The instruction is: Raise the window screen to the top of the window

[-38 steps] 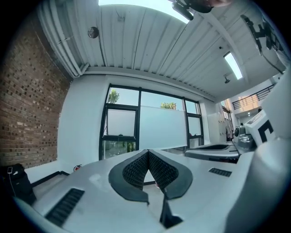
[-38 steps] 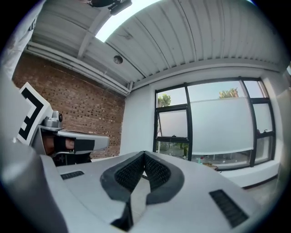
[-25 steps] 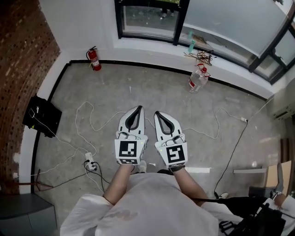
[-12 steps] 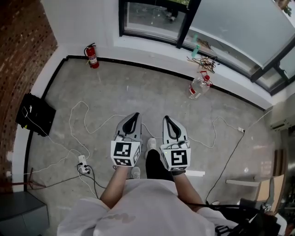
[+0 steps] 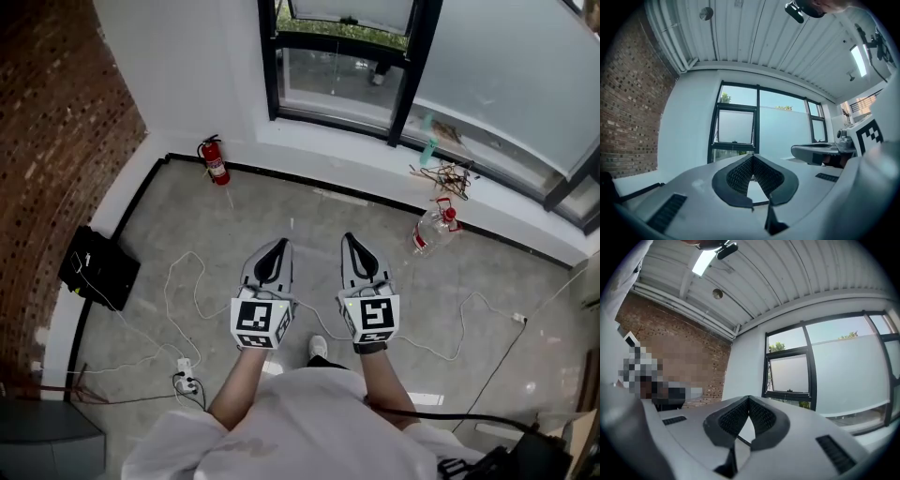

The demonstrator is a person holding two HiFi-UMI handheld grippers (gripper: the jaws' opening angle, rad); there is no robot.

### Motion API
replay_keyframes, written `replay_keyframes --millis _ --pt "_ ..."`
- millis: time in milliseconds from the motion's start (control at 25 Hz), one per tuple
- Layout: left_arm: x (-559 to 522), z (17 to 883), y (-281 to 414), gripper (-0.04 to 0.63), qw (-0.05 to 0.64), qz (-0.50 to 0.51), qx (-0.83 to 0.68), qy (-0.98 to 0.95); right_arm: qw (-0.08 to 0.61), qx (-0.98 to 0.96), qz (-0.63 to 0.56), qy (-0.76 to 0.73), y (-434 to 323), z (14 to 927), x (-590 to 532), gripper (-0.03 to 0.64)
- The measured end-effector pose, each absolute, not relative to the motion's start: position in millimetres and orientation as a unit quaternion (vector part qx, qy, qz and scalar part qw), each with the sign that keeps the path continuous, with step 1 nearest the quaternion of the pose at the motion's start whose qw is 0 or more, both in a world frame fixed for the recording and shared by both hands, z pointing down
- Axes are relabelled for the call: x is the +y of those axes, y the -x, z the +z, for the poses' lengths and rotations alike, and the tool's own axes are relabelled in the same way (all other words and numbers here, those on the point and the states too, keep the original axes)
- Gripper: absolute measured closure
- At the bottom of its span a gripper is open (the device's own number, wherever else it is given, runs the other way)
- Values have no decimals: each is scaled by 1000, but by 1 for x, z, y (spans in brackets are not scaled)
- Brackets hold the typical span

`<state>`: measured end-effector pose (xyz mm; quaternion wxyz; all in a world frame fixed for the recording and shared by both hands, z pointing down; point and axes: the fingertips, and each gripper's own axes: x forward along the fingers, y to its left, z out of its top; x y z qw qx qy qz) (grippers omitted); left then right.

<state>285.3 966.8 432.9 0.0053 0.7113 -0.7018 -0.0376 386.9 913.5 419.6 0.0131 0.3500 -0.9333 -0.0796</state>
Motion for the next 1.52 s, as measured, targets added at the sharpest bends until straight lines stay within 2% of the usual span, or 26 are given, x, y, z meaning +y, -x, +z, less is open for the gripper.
replay_keyframes --millis 320,680,920,1160,1320,1520 --pt "879 434 -276 595 5 -39 -725 -688 19 -945 -31 -326 -373 442 813 618" --pt "816 446 -227 595 9 -45 -731 -681 34 -956 11 -290 -315 468 765 618" --pt "737 464 -171 595 1 -17 -721 -693 44 -948 32 -314 -264 485 691 618" --pt "640 426 -81 595 -38 -17 -708 -705 8 -946 -9 -324 -169 435 599 618" --pt "605 420 -39 595 -45 -7 -692 -721 23 -943 -5 -331 -122 443 569 618" --pt "558 442 -3 595 -1 -18 -690 -723 50 -943 16 -329 -87 463 536 618"
